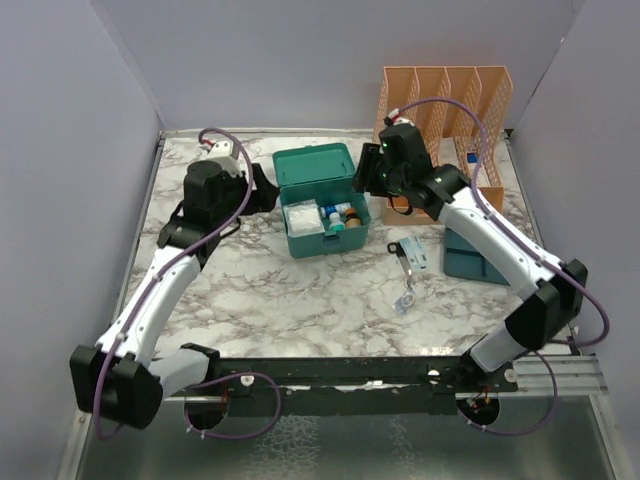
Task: Organize the medicine kit
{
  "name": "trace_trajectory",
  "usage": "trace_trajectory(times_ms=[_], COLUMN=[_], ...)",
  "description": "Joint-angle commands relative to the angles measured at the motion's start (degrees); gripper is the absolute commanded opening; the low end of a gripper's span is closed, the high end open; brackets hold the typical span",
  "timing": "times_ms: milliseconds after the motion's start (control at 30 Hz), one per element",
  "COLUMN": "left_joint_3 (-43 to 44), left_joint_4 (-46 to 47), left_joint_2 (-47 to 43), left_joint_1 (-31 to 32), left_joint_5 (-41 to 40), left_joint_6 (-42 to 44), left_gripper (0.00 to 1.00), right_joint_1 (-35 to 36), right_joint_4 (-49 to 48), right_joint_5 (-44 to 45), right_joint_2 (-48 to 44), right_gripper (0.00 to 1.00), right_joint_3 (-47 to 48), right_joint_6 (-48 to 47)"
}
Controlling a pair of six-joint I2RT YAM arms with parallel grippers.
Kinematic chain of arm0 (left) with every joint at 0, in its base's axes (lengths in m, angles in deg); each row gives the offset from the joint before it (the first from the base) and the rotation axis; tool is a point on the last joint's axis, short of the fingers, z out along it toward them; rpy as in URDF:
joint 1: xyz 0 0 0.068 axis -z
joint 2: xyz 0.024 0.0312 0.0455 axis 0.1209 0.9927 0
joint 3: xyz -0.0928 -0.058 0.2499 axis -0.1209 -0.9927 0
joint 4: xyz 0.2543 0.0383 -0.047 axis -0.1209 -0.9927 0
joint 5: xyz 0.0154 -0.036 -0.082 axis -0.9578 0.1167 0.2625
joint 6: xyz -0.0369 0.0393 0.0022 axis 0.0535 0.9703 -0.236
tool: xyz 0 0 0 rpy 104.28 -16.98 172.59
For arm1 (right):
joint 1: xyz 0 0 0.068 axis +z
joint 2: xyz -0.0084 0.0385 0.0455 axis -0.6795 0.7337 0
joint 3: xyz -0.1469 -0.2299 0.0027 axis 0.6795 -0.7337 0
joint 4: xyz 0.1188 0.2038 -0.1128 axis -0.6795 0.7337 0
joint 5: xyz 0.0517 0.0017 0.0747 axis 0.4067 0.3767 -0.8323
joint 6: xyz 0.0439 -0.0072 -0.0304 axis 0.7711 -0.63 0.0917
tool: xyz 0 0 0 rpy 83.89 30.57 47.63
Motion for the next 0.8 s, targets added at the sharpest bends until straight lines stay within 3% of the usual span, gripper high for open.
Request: trace_trajectory(times_ms=[0,167,300,467,600,767], left_joint_3=[-3.37,-7.57,-11.03,-13.71,-16.18,-20.10], left_joint_4=[0.05,0.21,4.06,7.21,10.80,14.86], left_joint_2=[-8.96,-14.16,-16.85,-18.52,-19.80,-21.09], left_joint_1=[-0.25,-0.26,0.06,0.06,0.07,0.07], left_joint_5=[-1.22,-5.45,-3.72,-0.89,-0.07,1.36], left_joint_6=[6.56,7.52,8.10,5.39,3.89,2.05], left_gripper=[0.77,0.77,0.80,0.84,0.89,0.90], right_joint_1=[-0.29,-2.05,-5.40,-15.48,-24.21,-28.83], right_joint_4=[8.49,11.33,8.98,1.12,-4.13,-10.95], right_joint_5=[13.52,18.88,21.69,15.74,8.44,3.60], right_joint_2=[-7.02,-15.14,-22.35,-27.75,-26.02,-22.02], right_gripper=[0.51,0.49,0.49,0.52,0.56,0.61], right_joint_3=[-5.84,-14.66,-24.36,-35.90,-41.19,-44.47], right_joint_6=[0.63,4.55,5.79,3.39,0.94,-3.16])
